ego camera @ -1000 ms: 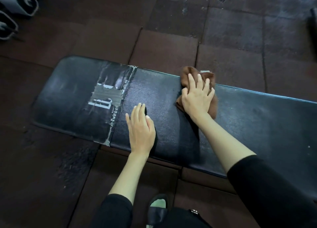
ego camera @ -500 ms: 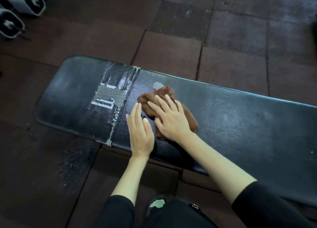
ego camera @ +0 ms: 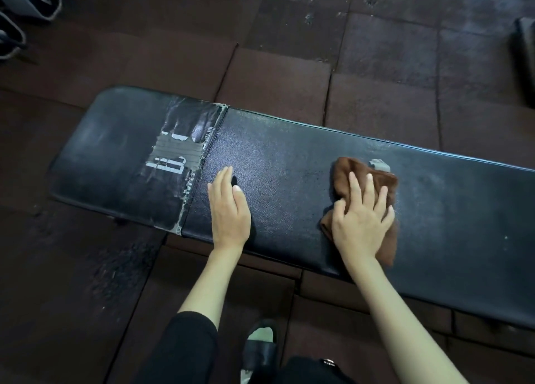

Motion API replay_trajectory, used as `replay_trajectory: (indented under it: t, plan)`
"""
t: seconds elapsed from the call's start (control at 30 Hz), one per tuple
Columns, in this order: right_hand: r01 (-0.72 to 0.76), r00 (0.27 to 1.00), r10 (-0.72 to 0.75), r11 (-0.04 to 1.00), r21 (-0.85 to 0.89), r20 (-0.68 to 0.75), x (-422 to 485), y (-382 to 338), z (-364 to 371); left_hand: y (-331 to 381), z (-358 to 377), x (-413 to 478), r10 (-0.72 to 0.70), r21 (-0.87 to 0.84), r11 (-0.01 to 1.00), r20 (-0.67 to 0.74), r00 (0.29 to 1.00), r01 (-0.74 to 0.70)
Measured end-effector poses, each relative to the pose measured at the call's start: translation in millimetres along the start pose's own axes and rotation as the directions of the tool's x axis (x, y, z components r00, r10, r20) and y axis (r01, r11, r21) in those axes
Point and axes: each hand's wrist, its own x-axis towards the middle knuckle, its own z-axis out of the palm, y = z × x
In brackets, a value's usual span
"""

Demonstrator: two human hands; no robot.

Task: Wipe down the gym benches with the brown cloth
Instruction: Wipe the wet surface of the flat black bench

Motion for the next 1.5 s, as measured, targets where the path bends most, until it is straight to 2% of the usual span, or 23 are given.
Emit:
replay_trajectory:
  t: [0.1,0.17,0.27,0.33,0.43,0.5,0.63,0.77,0.83,0.93,1.03,1.1,1.17,1.3,1.37,1.5]
  plan:
    - [-0.065,0.998,0.064,0.998,0.008,0.02,5.2,-34.6,7.9,3.9,-4.4,1.3,-0.008,-0.054,0.998,0.017,1.0,0.009]
    - [-0.002,0.999,0.002,1.0,0.013,0.043,7.4,-58.0,13.4,2.7,-8.5,3.0,0.007,-0.037,0.999,0.038,0.999,-0.006]
    - [0.202,0.979,-0.202,0.979,0.007,0.036,-3.4,-90.0,20.8,-8.9,-14.1,3.1,0.079,0.219,0.972,0.057,0.995,-0.09]
    - [0.375,0.924,-0.375,0.927,0.011,0.073,-16.3,-95.0,21.5,-19.1,-17.0,1.9,0.104,0.376,0.919,0.056,0.993,-0.118]
    - [0.556,0.826,-0.556,0.831,0.025,0.097,-14.1,-70.9,16.9,-27.5,-16.3,-0.4,0.134,0.487,0.859,0.08,0.988,-0.156]
    - [0.551,0.83,-0.55,0.834,0.015,0.087,-2.6,-54.9,13.6,-28.7,-14.8,1.5,0.14,0.509,0.844,0.095,0.986,-0.169]
    - [0.273,0.96,-0.274,0.962,0.013,0.053,13.2,-54.2,12.9,-27.3,-15.7,2.0,0.13,0.517,0.838,0.12,0.984,-0.173]
    - [0.142,0.989,-0.142,0.99,-0.005,0.049,-0.3,-83.5,20.7,-27.1,-16.9,1.5,0.12,0.512,0.842,0.126,0.985,-0.169]
    - [0.248,0.966,-0.247,0.969,-0.009,0.071,-9.4,-94.4,22.6,-27.1,-16.6,2.1,0.119,0.506,0.847,0.121,0.985,-0.164]
    - [0.498,0.86,-0.496,0.867,0.022,0.121,-1.6,-94.0,23.4,-25.2,-16.3,3.8,0.127,0.498,0.854,0.081,0.989,-0.15]
    - [0.597,0.789,-0.595,0.801,0.037,0.152,24.8,-87.5,21.5,-14.3,-11.6,8.9,0.104,0.475,0.873,0.043,0.994,-0.112]
    - [0.58,0.798,-0.579,0.813,0.049,0.167,43.8,-84.7,18.7,-4.0,-2.0,14.1,0.11,0.473,0.871,0.068,0.992,-0.129]
    - [0.508,0.846,-0.507,0.861,0.039,0.165,61.5,-79.5,14.7,7.3,11.0,18.3,0.136,0.472,0.863,0.129,0.982,-0.182]
    - [0.303,0.936,-0.301,0.953,0.015,0.18,85.8,-44.1,4.4,32.2,38.6,16.5,0.232,0.442,0.827,0.296,0.927,-0.348]
    - [0.227,0.964,-0.226,0.974,0.012,0.137,88.1,-13.5,-3.0,41.4,51.0,11.1,0.289,0.422,0.794,0.371,0.883,-0.437]
    - [-0.003,0.998,0.002,1.0,0.015,0.066,83.0,51.4,-18.2,46.1,63.3,4.4,0.273,0.427,0.78,0.425,0.863,-0.457]
